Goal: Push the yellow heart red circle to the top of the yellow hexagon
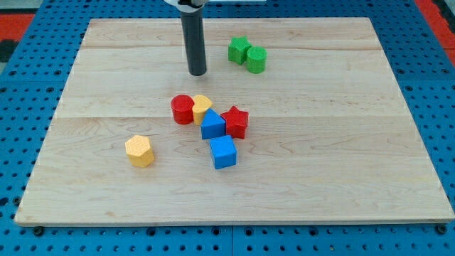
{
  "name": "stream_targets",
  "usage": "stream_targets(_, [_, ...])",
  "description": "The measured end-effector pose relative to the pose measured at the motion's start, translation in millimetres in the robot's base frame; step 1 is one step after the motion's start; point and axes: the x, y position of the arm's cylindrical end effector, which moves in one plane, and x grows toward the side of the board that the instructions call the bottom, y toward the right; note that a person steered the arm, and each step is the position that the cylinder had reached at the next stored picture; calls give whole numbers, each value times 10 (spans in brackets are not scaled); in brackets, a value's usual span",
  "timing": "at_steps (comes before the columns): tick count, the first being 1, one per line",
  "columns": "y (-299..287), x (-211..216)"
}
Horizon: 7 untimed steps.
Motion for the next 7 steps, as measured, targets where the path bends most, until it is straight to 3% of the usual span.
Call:
stream_targets(1, [398, -29])
stream_targets(2, [419, 66])
stream_targets(3, [499, 563])
stream_targets(5, [-112, 936])
stream_targets(7, [-246, 1142])
